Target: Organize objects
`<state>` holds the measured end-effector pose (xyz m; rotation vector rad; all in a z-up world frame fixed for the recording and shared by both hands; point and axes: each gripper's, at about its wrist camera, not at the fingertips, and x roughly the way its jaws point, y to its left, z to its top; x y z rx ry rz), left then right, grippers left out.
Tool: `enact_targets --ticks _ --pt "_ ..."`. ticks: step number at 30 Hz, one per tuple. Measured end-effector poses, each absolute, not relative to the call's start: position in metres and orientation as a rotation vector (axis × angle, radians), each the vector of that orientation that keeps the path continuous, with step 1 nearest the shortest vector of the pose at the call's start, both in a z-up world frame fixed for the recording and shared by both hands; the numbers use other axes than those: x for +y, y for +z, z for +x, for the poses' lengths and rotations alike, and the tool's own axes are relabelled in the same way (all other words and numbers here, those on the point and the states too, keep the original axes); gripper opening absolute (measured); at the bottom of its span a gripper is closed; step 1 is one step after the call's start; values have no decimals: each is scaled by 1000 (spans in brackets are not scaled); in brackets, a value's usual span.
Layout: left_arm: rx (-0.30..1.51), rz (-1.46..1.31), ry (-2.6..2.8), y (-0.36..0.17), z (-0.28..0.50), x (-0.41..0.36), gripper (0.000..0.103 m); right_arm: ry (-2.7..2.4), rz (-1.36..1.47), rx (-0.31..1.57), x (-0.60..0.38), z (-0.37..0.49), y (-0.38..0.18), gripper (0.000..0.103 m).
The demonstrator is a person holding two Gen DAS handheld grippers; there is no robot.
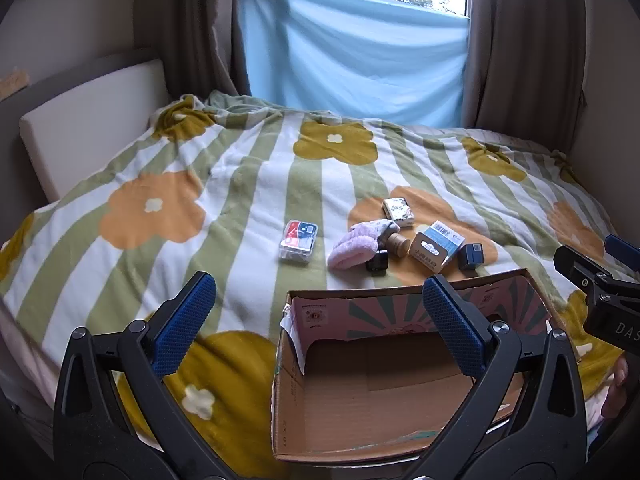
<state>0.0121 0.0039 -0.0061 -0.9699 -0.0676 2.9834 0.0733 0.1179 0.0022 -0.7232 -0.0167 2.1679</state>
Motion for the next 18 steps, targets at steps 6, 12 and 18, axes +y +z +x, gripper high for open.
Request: enact_targets --ticks 6,12,18 --pt "-83 -979 2970 -7 13 2 103 2165 -722 -17 118 73 2 103" --pt "-95 -982 2971 -8 11 0 103 2146 -716 -11 118 73 1 102" --pt "-94 -983 2965 -8 10 -1 103 2140 -716 -7 117 72 1 103"
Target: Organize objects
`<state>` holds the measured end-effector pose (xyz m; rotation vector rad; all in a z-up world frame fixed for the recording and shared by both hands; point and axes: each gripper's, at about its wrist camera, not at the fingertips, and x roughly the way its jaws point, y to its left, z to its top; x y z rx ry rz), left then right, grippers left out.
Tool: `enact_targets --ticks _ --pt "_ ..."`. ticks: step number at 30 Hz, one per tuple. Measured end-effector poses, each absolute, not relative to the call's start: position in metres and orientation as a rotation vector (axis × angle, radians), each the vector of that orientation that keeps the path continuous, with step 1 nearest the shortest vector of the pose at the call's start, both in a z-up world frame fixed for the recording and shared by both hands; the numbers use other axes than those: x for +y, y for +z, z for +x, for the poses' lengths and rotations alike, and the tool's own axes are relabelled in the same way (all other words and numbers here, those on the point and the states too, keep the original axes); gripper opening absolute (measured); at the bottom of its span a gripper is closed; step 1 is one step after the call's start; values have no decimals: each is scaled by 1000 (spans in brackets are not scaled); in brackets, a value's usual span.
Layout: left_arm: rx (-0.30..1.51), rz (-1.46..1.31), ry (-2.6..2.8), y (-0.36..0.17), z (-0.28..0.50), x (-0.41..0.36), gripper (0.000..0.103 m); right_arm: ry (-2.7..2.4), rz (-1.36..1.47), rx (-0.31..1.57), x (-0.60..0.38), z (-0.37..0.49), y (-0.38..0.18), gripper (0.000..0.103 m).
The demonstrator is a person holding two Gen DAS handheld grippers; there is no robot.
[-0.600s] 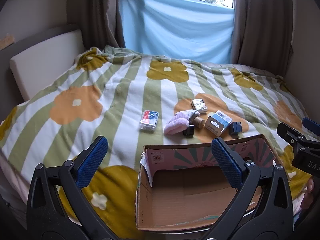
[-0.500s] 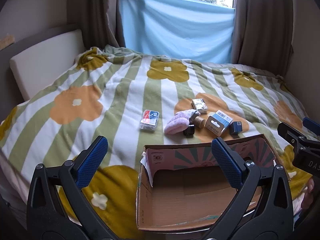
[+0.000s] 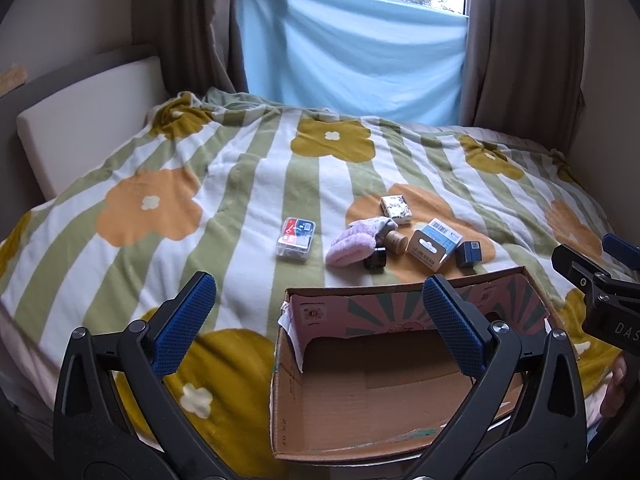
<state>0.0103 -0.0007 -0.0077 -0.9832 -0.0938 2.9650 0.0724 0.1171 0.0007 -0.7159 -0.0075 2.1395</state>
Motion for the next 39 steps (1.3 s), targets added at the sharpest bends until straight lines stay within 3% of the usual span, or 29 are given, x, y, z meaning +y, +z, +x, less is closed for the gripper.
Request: enact_targets --ticks 39 --pt "-125 -994 2957 -5 8 -2 103 2104 -710 15 118 72 -2 103"
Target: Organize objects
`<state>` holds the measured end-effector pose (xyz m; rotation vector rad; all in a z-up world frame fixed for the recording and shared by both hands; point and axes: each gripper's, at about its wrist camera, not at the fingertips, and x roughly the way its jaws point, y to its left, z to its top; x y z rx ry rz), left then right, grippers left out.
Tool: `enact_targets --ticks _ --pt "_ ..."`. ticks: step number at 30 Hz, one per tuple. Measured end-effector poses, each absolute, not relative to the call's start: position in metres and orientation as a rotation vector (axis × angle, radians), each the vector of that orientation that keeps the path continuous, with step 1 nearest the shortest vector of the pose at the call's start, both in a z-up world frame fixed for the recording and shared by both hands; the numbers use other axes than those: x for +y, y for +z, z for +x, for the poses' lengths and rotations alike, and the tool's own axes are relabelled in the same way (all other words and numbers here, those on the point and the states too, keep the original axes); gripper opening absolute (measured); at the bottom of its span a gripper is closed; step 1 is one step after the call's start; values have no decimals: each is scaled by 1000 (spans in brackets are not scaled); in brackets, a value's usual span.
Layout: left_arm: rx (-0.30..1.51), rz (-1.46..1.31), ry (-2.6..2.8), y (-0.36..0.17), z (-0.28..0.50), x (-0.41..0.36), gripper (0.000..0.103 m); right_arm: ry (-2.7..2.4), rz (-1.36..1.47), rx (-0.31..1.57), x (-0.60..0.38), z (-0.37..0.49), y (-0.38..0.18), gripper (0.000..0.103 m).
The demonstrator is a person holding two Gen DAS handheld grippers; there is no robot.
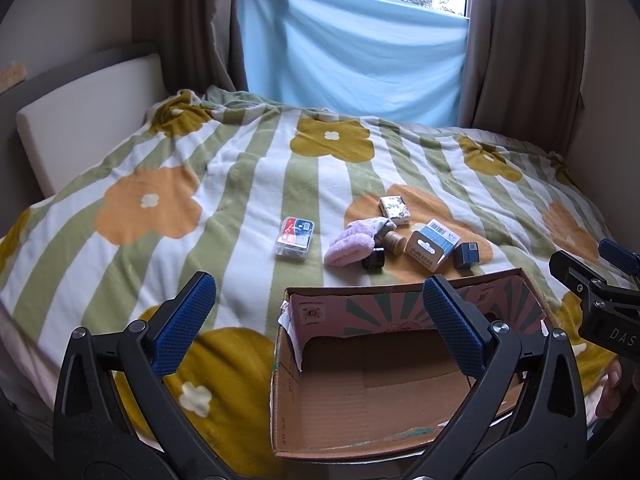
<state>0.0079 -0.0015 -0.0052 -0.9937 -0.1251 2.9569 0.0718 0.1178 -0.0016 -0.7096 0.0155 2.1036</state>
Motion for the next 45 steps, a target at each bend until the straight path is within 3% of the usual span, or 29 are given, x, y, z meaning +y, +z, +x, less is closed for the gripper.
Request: enact_targets --ticks 19,30,41,45 --pt "-125 -1008 2951 -4 -1 -13 103 2054 -702 28 127 74 4 103" --pt "-18 -1075 2900 2 -87 -50 103 2122 -790 46 204 56 54 103" --pt "10 -1376 2738 -75 -187 -56 102 2045 -1201 188 314 14 -12 103" --pt "6 -1460 2666 -109 -211 -49 96 1959 -1317 243 344 12 -46 102"
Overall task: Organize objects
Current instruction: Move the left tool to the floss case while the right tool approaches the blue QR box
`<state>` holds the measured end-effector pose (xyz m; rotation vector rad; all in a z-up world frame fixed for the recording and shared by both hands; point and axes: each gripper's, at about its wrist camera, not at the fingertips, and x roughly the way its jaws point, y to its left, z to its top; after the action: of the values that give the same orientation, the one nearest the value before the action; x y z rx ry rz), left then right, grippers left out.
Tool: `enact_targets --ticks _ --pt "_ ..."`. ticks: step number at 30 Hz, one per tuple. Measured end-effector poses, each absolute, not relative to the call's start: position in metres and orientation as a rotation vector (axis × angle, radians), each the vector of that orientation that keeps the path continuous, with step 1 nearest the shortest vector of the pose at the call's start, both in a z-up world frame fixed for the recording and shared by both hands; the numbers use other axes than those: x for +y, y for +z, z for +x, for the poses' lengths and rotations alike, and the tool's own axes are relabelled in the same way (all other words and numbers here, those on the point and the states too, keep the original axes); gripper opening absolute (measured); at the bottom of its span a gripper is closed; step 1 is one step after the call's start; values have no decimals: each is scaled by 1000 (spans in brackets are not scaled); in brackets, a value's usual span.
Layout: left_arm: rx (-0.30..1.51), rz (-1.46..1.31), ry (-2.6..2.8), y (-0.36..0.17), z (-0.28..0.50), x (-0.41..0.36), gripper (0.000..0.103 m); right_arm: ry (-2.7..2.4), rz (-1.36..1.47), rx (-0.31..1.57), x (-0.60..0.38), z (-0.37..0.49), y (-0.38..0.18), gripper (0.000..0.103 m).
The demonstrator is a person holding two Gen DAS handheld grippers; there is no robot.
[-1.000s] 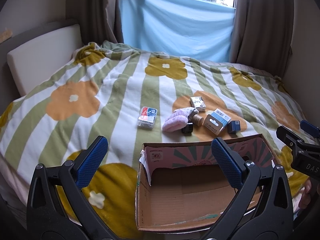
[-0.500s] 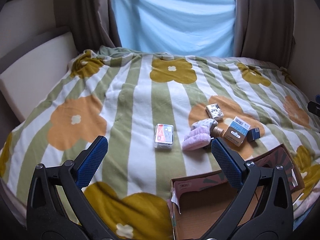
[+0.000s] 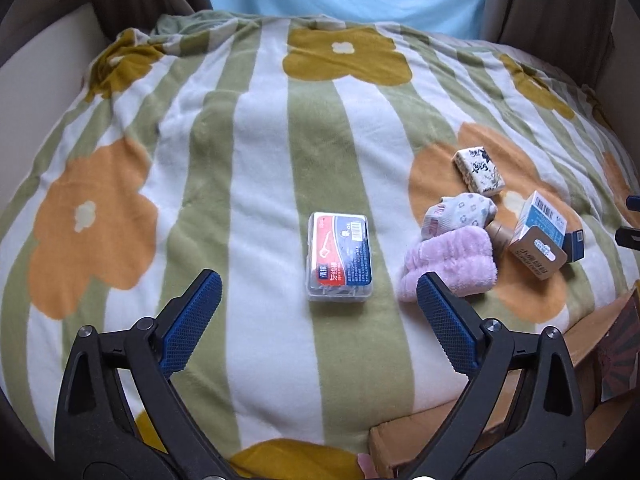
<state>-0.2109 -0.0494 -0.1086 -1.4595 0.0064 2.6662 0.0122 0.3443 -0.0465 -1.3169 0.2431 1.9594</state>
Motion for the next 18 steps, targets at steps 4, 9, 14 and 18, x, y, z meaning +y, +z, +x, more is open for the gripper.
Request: enact_targets --ticks 4,9,14,18 --pt "-27 -1515 2612 -132 -231 -46 92 1895 -1424 283 363 9 -76 93" --pt "-13 -1593 2592 -152 -251 -44 92 1873 -1467 314 371 6 -94 88" --pt "-2 -1647 2560 -168 -264 -39 88 1851 -1495 350 376 3 -106 81" --pt "27 -1675 2553 -176 -269 -32 76 1824 -1523 337 378 1 -113 72"
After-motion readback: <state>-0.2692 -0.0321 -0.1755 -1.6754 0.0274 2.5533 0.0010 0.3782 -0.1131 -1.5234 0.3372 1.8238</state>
